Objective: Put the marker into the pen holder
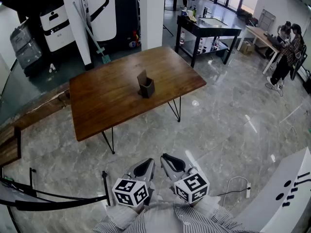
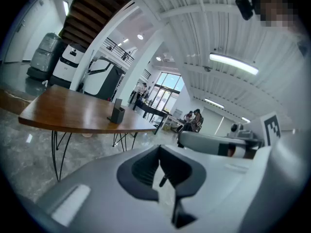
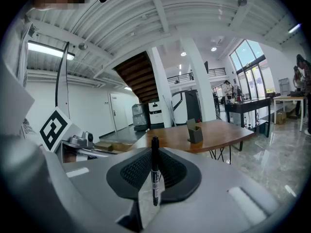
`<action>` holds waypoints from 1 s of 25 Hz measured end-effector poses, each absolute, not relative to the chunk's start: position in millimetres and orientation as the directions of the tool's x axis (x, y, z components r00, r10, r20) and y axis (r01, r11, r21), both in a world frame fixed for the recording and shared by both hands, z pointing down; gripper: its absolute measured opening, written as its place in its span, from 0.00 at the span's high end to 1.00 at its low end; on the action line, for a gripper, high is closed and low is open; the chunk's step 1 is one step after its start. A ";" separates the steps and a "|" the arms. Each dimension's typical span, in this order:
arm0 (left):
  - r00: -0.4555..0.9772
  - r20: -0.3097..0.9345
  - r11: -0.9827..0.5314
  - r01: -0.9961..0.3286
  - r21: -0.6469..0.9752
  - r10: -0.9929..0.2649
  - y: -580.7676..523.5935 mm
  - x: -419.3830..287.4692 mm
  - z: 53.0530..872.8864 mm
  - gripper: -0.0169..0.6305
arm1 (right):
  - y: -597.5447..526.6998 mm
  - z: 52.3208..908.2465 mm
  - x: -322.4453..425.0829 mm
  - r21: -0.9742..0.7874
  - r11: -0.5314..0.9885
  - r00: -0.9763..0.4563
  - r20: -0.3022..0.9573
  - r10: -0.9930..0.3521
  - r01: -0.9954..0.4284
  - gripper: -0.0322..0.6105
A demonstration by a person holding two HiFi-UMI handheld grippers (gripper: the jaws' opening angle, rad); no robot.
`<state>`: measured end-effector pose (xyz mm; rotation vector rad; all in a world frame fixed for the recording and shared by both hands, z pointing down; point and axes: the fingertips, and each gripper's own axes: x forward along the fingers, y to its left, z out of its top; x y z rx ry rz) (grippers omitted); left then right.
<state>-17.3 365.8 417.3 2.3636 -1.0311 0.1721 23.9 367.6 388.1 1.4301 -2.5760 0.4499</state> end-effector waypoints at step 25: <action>0.751 0.288 -0.609 -0.653 0.450 -0.594 27.0 -13.6 409.1 0.96 | 33.8 371.7 36.6 -0.154 0.414 -0.441 0.267 -0.857 -0.897 0.89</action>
